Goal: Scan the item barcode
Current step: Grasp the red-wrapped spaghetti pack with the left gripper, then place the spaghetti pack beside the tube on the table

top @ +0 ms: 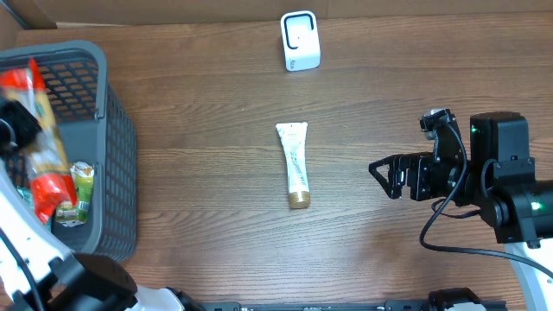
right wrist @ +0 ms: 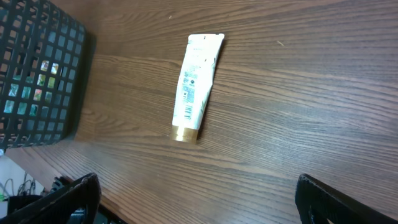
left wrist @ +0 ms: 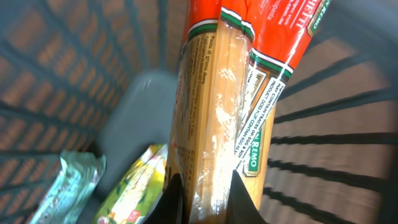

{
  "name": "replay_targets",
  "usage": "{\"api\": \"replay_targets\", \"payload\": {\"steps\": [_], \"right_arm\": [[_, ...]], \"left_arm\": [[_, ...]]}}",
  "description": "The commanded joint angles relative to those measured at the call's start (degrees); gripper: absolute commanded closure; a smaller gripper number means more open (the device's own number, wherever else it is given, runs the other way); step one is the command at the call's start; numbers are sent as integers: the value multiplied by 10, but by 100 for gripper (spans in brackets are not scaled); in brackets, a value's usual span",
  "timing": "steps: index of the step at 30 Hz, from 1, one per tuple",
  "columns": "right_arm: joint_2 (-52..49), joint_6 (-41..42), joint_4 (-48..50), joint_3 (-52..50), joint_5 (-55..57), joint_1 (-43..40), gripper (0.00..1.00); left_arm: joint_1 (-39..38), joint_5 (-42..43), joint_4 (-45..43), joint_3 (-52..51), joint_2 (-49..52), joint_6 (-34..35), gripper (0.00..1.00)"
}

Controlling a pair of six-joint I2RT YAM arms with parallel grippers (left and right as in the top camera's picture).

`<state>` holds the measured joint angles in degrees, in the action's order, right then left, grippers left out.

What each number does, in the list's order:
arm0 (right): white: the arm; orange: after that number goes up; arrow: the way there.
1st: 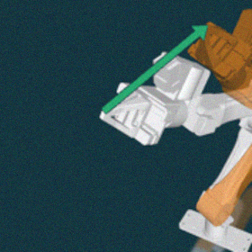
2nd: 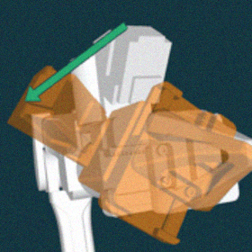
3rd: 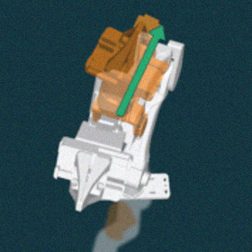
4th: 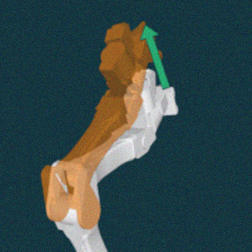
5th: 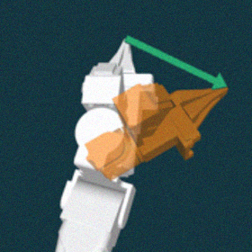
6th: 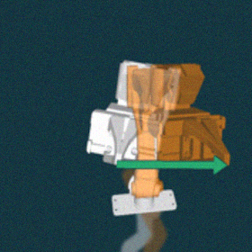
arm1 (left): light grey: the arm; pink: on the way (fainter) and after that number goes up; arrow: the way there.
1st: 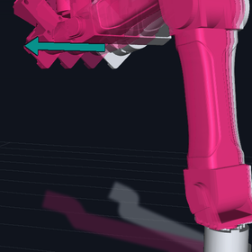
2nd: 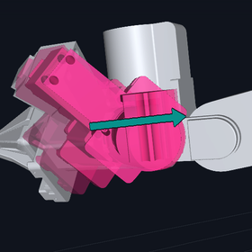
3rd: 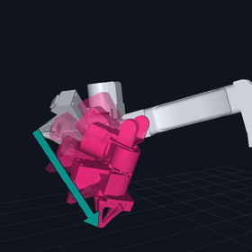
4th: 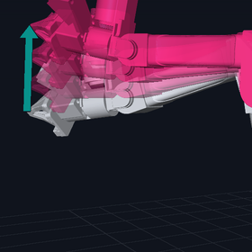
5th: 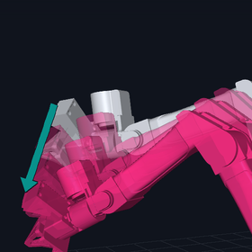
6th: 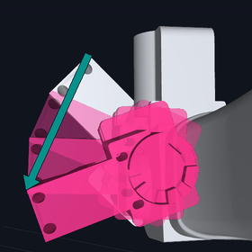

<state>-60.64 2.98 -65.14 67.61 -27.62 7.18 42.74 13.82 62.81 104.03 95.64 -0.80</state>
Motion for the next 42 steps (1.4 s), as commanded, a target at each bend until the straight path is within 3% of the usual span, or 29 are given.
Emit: {"api": "replay_targets", "payload": {"steps": [1, 6, 11, 15, 20, 28, 34, 37, 42], "right_arm": [[4, -5, 3, 14, 2, 2, 0], [4, -5, 3, 14, 2, 2, 0], [4, -5, 3, 14, 2, 2, 0], [4, -5, 3, 14, 2, 2, 0], [4, -5, 3, 14, 2, 2, 0], [4, -5, 3, 14, 2, 2, 0], [4, -5, 3, 14, 2, 2, 0], [4, -5, 3, 14, 2, 2, 0], [4, -5, 3, 14, 2, 2, 0]], "left_arm": [[-9, 97, 36, 110, -58, 38, 96], [-52, 174, 80, 162, -105, 68, 96], [-168, 181, 124, 161, -134, 84, 96], [-279, 148, 141, 140, -127, 123, 96], [-402, 39, 117, 39, -109, 189, 95], [-522, -3, -54, -203, -54, 288, 96], [-578, -15, -239, -330, 23, 296, 96], [-593, -18, -283, -350, 68, 298, 95], [-596, 14, -299, -346, 107, 298, 61]]}}
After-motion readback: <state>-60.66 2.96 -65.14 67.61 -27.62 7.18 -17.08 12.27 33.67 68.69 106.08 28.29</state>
